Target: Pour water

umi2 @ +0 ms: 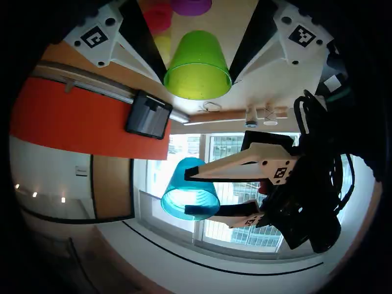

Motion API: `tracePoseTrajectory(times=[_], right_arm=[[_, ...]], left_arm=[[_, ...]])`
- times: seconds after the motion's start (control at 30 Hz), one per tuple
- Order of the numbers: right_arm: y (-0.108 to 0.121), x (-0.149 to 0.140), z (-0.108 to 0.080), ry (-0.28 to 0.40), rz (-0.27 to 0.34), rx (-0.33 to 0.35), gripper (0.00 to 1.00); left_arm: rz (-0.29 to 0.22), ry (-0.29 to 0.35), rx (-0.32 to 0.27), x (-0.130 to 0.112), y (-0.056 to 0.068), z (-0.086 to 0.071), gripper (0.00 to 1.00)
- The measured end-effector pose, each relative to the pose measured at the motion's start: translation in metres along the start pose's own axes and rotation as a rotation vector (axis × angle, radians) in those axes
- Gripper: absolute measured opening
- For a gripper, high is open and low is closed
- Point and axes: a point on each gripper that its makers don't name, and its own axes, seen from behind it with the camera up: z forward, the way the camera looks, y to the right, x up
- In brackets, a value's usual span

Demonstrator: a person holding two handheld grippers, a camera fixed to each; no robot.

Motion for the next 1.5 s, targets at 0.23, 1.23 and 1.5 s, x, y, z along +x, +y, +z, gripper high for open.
tracePoseTrajectory(times=[0.23,1.23,1.5], right_arm=[[0.001,0.001,-0.002,0.002,-0.001,-0.003,0.92],[0.005,0.002,-0.01,0.006,-0.005,-0.011,0.92],[0.007,0.003,-0.012,0.008,-0.007,-0.017,0.92]], left_arm=[[0.054,0.001,0.009,0.006,-0.004,-0.001,0.86],[0.235,-0.001,0.028,0.015,-0.002,0.003,0.86],[0.279,0.001,0.038,0.017,-0.003,0.004,0.86]])
